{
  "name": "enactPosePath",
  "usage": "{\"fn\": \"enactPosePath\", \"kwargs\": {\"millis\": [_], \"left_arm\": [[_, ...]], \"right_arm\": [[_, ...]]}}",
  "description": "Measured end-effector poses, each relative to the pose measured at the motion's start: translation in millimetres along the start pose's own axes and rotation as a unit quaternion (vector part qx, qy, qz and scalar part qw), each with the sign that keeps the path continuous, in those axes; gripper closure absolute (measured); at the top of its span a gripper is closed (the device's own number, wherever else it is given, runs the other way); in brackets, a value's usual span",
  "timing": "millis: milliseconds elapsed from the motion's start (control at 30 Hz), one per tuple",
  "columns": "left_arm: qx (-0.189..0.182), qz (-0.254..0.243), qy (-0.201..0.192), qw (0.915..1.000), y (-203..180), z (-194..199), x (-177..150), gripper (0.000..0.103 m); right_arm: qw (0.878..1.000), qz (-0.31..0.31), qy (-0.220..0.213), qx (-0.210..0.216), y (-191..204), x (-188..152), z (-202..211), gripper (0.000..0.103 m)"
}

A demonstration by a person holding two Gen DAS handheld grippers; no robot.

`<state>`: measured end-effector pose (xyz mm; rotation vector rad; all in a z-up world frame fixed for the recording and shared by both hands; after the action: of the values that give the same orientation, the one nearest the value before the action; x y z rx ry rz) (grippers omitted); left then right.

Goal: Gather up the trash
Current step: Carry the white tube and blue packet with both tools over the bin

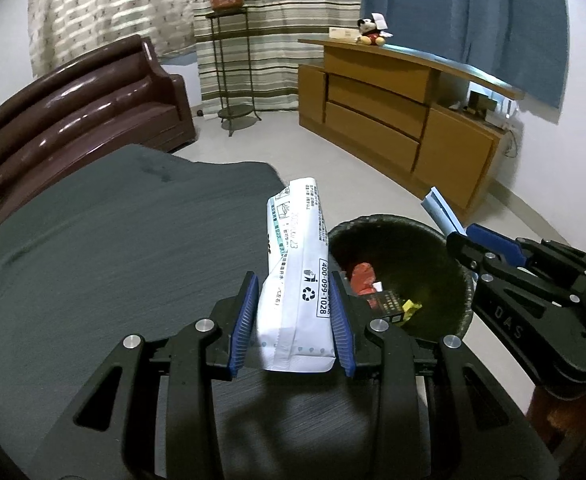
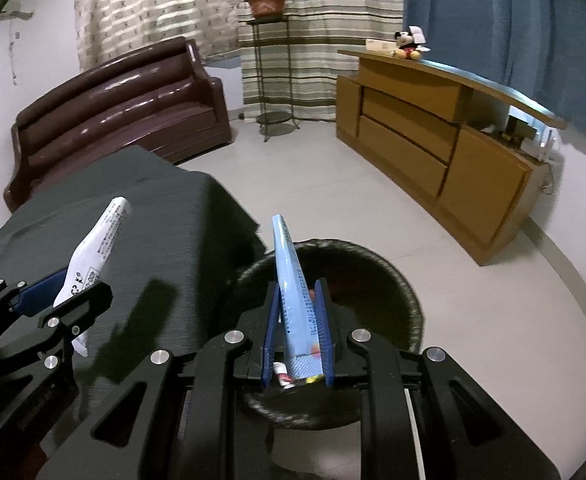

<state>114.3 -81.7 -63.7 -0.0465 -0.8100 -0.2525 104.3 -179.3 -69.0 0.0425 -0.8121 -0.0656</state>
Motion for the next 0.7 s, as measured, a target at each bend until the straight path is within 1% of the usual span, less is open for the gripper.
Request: {"fn": "enactPosePath", "kwargs": {"millis": [400,700], "left_arm": [[-0.003,-0.016,0.004,0.9999,-30,-25,9,0.069],[-0.001,-0.025,0.013,0.9996,-45,-44,10,0.069]], "right_arm": [[0.999,-0.025,0.001,-0.025,-34,1,-11,0.084],[0.999,-0.03,0.0,-0.034,-42,3,-20,0.084]]}}
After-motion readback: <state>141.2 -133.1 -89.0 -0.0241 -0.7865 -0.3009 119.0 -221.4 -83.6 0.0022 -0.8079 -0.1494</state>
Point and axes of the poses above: each gripper's, at about its wrist camera, not at the fingertips, and z roughly against the way its jaws point, y to its left, x to its top, the point moved 7 cm from there along -z, roughly the way its jaws point, and after that the axes turned 2 degrees about x, right-handed, at the moved point
